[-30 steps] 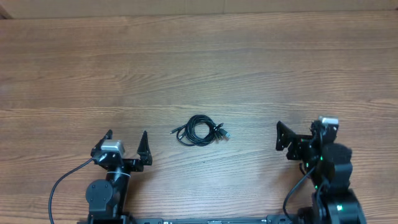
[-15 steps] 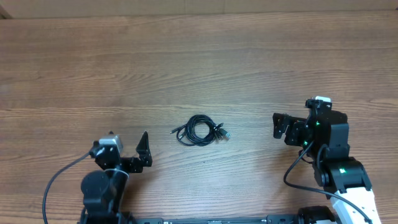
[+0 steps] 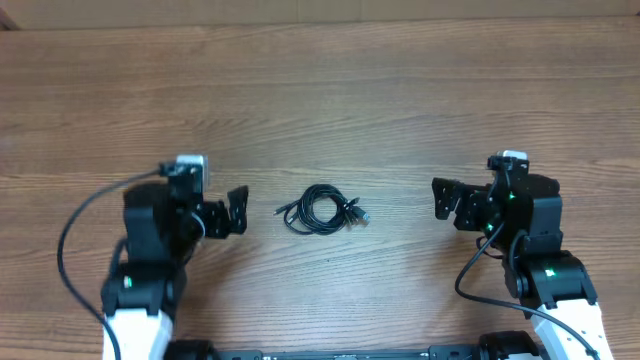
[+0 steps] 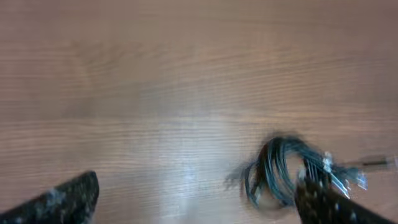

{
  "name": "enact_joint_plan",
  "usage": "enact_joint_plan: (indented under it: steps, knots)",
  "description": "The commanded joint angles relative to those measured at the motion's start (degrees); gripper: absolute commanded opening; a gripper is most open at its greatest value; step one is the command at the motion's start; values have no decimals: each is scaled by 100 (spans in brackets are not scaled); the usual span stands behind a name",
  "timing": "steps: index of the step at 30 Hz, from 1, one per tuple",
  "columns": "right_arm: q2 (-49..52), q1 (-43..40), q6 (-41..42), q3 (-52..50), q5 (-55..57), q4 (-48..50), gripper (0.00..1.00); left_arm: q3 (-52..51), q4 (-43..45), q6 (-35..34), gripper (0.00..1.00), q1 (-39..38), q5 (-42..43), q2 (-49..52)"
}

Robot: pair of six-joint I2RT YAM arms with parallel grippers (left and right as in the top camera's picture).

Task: Untangle cables
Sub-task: 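Raise both arms and move the left gripper toward the cable bundle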

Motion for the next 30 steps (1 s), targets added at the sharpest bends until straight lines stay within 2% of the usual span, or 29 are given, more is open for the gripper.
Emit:
enact_joint_plan:
  steps: [1, 5, 10, 11, 12, 13, 14, 15, 16, 17, 18, 19, 20, 21, 24, 30]
  knots:
    - [-24, 26, 4, 203, -35, 48, 100, 844, -667, 186, 100, -35, 13, 608]
    - [-24, 26, 4, 203, -33, 50, 100, 1128, -1010, -90, 100, -33, 170, 1069]
    - [-24, 26, 4, 203, -33, 50, 100, 1128, -621, -289, 100, -33, 544, 1300]
    - [-24, 26, 4, 203, -33, 52, 100, 1126, -527, -317, 93, -33, 586, 1331]
    - [-24, 26, 4, 203, -33, 55, 100, 1128, -341, -315, 57, -39, 673, 1394]
    - [-24, 26, 4, 203, -33, 55, 100, 1128, -197, -315, 14, -39, 743, 1434]
    - [-24, 26, 4, 203, -33, 55, 100, 1128, 42, -315, 4, -39, 852, 1497]
    - [-24, 26, 4, 203, -33, 55, 100, 1128, 186, -317, 4, -39, 885, 1532]
    - [-24, 26, 4, 203, -33, 52, 100, 1128, 313, -354, 28, -44, 883, 1561]
    - [-24, 26, 4, 203, -33, 52, 100, 1128, 487, -402, 100, -55, 883, 1589]
    - [-24, 26, 4, 203, -33, 52, 100, 1128, 592, -396, 100, -83, 881, 1602]
    - [-24, 26, 4, 203, -33, 52, 100, 1128, 721, -317, 93, -144, 890, 1604]
    - [-24, 26, 4, 203, -33, 52, 100, 1128, 828, -149, 91, -221, 901, 1604]
    - [-24, 26, 4, 203, -33, 52, 100, 1128, 933, -55, 100, -297, 894, 1604]
    - [-24, 26, 4, 203, -33, 52, 100, 1132, 1292, -33, 100, -647, 640, 1646]
    - [-24, 26, 4, 203, -33, 50, 100, 1268, 1143, 398, 100, -1768, -1032, 2142]
